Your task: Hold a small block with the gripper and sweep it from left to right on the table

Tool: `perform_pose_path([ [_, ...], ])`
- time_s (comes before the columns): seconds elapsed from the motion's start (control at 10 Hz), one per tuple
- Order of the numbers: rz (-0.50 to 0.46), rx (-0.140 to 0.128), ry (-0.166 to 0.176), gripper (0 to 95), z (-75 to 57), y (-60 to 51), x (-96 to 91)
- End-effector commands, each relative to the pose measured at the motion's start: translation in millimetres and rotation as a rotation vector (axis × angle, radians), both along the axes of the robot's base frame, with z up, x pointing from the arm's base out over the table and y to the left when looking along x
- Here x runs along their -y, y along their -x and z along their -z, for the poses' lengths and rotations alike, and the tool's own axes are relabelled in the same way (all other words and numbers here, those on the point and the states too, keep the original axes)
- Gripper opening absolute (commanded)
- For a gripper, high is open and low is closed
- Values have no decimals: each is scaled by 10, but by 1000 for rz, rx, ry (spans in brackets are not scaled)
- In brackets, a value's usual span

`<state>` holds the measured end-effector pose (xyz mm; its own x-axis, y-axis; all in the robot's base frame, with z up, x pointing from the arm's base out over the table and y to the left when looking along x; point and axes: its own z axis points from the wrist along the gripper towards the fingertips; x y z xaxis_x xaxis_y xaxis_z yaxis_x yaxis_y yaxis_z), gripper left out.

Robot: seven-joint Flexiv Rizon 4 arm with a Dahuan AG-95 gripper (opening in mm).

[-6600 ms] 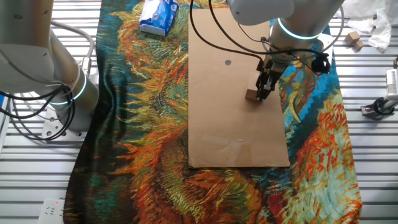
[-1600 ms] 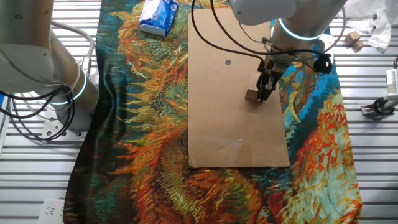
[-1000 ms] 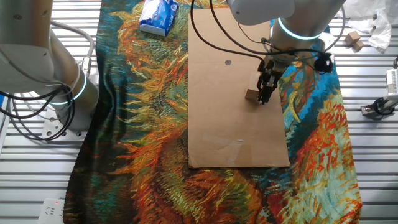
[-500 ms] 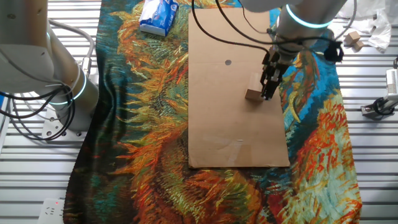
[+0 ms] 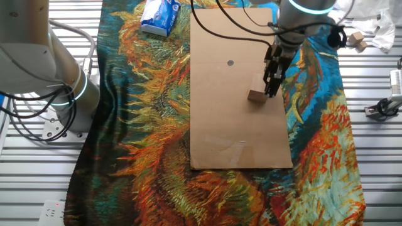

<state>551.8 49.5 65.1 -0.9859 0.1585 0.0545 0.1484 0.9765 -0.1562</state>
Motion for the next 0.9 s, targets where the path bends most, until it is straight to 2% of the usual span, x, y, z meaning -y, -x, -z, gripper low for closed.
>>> perform_pose_path([
  [0.1,0,-2,-9,0,-5,1,2],
  [0.9,2,-12,-11,0,-52,-5,0],
])
